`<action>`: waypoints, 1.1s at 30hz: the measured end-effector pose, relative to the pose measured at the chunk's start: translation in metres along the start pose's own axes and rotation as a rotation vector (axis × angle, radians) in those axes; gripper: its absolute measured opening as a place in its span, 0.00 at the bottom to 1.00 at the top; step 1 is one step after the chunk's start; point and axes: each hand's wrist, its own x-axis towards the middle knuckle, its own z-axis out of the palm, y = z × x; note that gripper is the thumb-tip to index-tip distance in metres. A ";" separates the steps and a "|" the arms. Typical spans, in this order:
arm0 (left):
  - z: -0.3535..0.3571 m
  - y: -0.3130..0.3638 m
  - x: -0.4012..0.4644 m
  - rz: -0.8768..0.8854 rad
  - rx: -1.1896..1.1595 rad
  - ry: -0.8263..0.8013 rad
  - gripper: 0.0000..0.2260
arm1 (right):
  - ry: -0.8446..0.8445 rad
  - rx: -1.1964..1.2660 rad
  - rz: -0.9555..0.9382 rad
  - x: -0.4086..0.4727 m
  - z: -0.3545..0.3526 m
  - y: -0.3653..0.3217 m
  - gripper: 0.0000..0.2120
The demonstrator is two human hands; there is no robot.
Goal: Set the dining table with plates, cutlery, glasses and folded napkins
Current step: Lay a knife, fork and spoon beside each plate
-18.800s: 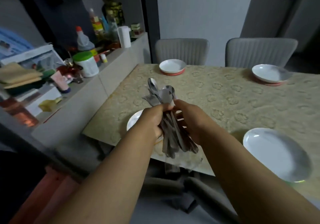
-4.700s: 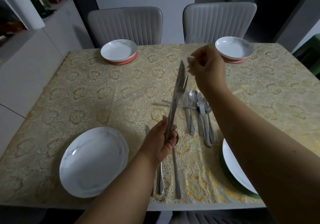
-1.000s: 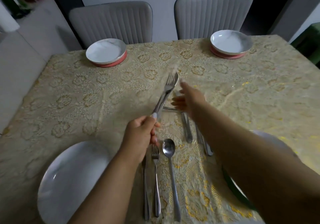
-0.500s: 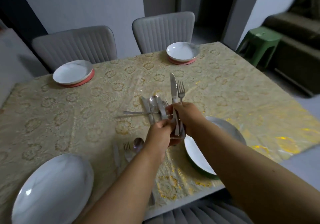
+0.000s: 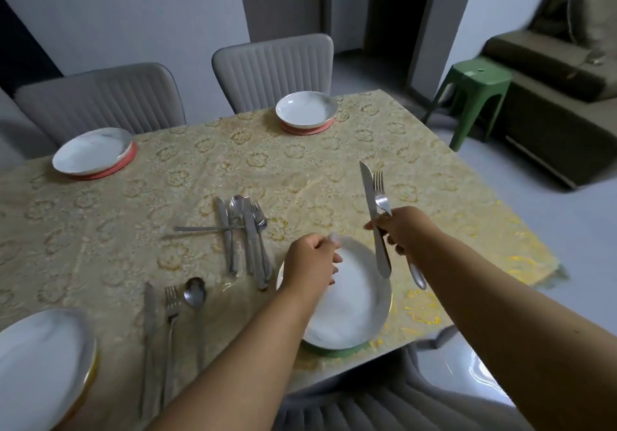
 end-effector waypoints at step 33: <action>0.056 -0.038 -0.004 -0.102 -0.127 0.220 0.12 | 0.064 -0.346 0.141 0.070 -0.019 0.108 0.11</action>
